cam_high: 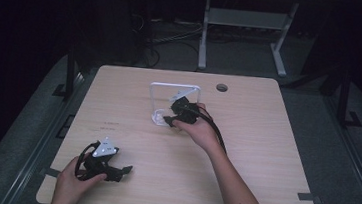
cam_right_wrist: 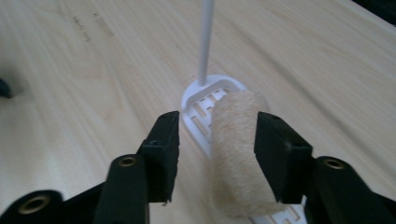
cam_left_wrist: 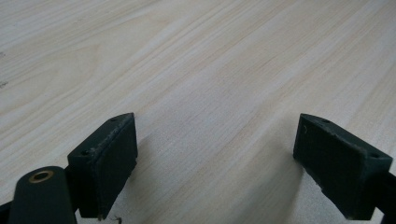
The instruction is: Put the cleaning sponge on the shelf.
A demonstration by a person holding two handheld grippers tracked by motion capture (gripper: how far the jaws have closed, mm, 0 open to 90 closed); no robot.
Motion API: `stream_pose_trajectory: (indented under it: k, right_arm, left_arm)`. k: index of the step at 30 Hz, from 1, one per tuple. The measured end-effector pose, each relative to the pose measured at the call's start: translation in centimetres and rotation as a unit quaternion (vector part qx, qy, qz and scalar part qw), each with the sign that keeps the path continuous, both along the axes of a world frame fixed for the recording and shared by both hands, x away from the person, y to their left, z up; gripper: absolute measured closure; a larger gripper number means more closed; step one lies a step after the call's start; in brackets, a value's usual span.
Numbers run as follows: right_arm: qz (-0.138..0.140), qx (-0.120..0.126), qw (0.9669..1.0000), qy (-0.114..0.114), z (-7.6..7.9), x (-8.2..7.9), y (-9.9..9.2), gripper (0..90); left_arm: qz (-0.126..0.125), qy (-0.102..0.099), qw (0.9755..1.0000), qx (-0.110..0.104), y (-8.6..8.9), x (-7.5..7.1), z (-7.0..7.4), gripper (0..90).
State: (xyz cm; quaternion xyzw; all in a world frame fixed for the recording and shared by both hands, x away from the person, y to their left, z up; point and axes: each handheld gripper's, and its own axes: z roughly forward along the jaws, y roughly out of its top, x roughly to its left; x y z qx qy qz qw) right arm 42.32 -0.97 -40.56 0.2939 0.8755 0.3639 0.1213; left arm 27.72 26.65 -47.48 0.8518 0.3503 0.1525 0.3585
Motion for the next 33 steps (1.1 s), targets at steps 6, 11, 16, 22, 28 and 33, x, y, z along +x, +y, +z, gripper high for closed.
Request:
stream_pose_trajectory:
  k: [6,11,16,22,28,33]
  right_arm:
    - [0.014,0.011,0.9992,0.036,-0.5,-0.8,-0.1,72.6]
    - [0.026,0.014,0.9979,0.058,-1.3,-1.1,-0.4,87.9]
    - [0.024,0.014,0.9973,0.068,-2.2,-1.2,-0.4,89.5]
    - [0.021,0.011,0.9971,0.073,-3.0,-1.0,-0.5,89.4]
    - [0.014,0.008,0.9968,0.079,-3.7,-0.7,-0.6,89.3]
    - [0.001,-0.002,0.9970,0.077,-4.3,-0.1,-1.0,88.9]
  left_arm:
    - [0.000,0.000,1.0000,0.000,0.0,0.0,0.0,13.2]
    - [0.000,-0.001,1.0000,-0.001,0.0,0.0,0.0,13.1]
    - [0.001,-0.001,1.0000,-0.002,0.0,0.0,0.0,13.1]
    - [0.000,0.000,1.0000,-0.001,0.0,0.0,0.0,13.2]
    - [0.000,0.000,1.0000,0.000,0.0,0.0,0.0,13.2]
    - [0.000,0.000,1.0000,0.000,0.0,0.0,0.0,13.2]
